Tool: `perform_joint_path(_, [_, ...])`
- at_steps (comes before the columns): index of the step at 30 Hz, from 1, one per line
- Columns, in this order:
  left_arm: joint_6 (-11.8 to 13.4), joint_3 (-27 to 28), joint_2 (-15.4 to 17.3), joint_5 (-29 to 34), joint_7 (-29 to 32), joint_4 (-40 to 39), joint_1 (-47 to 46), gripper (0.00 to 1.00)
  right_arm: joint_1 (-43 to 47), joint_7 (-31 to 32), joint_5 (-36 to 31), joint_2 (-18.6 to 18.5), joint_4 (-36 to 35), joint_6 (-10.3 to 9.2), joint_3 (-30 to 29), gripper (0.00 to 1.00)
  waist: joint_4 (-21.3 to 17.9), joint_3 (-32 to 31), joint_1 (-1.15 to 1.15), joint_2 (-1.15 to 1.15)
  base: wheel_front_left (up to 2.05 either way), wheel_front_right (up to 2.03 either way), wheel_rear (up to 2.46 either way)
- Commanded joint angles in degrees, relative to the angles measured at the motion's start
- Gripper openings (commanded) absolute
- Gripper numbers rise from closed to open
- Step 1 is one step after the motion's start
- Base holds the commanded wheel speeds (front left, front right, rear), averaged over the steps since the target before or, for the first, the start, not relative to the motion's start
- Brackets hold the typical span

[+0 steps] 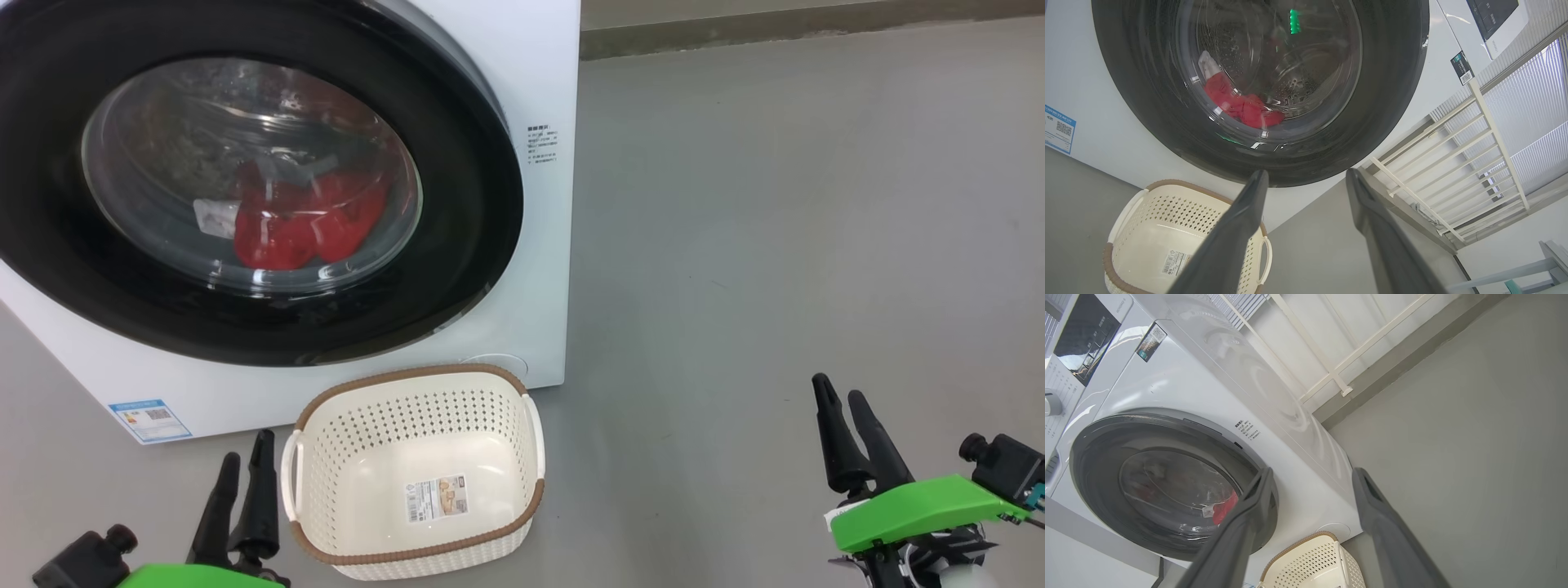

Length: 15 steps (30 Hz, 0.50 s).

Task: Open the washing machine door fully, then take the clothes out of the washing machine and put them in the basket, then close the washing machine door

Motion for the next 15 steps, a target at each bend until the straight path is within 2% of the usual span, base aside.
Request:
perform_joint_path(1, [0.1, 1.2, 0.9, 1.9, -0.8, -2.0, -2.5, 1.0, -3.2, -0.9, -1.8, -0.7, -1.9, 0.26, 1.2, 1.0, 0.0, 0.0, -0.01, 0.0, 0.0, 0.0, 0.0])
perform_joint_path(15, [0.2, 1.2, 1.0, 12.2, -3.2, -3.6, -2.9, 1.0, -4.0, -3.2, -10.4, -0.9, -2.6, 0.31, 2.8, 1.0, -0.1, -0.2, -0.01, 0.0, 0.0, 0.0, 0.0])
